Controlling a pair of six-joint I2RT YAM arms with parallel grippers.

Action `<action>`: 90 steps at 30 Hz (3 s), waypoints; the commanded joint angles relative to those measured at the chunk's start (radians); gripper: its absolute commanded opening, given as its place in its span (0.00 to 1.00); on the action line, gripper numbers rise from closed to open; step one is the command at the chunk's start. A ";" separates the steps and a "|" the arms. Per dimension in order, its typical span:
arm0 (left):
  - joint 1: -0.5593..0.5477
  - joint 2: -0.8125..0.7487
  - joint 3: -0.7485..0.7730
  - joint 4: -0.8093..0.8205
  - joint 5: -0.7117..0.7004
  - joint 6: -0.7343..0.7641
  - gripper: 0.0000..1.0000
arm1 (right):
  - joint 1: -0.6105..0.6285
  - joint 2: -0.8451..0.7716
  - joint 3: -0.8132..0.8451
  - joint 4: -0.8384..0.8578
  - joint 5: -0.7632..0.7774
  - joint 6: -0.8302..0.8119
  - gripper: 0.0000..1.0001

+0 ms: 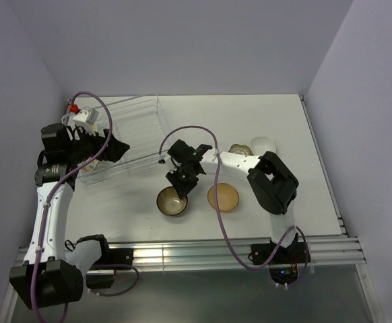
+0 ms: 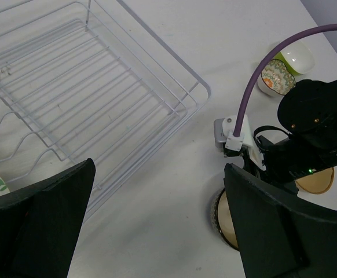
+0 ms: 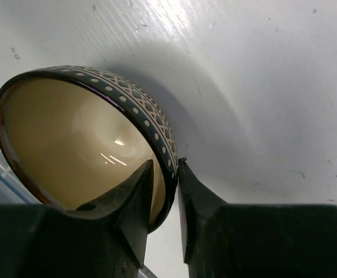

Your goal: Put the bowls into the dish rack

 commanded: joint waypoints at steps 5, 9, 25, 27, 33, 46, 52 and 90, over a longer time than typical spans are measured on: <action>-0.001 -0.014 0.004 0.002 0.011 -0.010 1.00 | 0.012 -0.001 0.023 0.009 -0.034 0.002 0.06; 0.001 -0.010 0.024 -0.031 0.037 -0.019 0.99 | 0.009 -0.050 0.006 0.006 -0.074 0.001 0.00; -0.116 0.157 0.408 -0.196 0.106 -0.206 1.00 | -0.285 -0.322 0.178 0.077 -0.196 0.114 0.00; -0.181 0.188 0.441 -0.193 0.104 -0.226 0.99 | -0.306 -0.308 0.233 0.077 -0.176 0.120 0.00; -0.330 0.257 0.453 -0.098 0.130 -0.371 0.99 | -0.354 -0.290 0.317 0.108 -0.202 0.163 0.00; -0.420 0.372 0.392 0.012 0.124 -0.531 0.98 | -0.376 -0.314 0.305 0.129 -0.280 0.176 0.00; -0.424 0.403 0.399 0.028 0.132 -0.559 0.97 | -0.376 -0.316 0.302 0.135 -0.315 0.185 0.00; -0.424 0.391 0.294 0.155 0.278 -0.711 0.00 | -0.379 -0.273 0.297 0.134 -0.367 0.199 0.08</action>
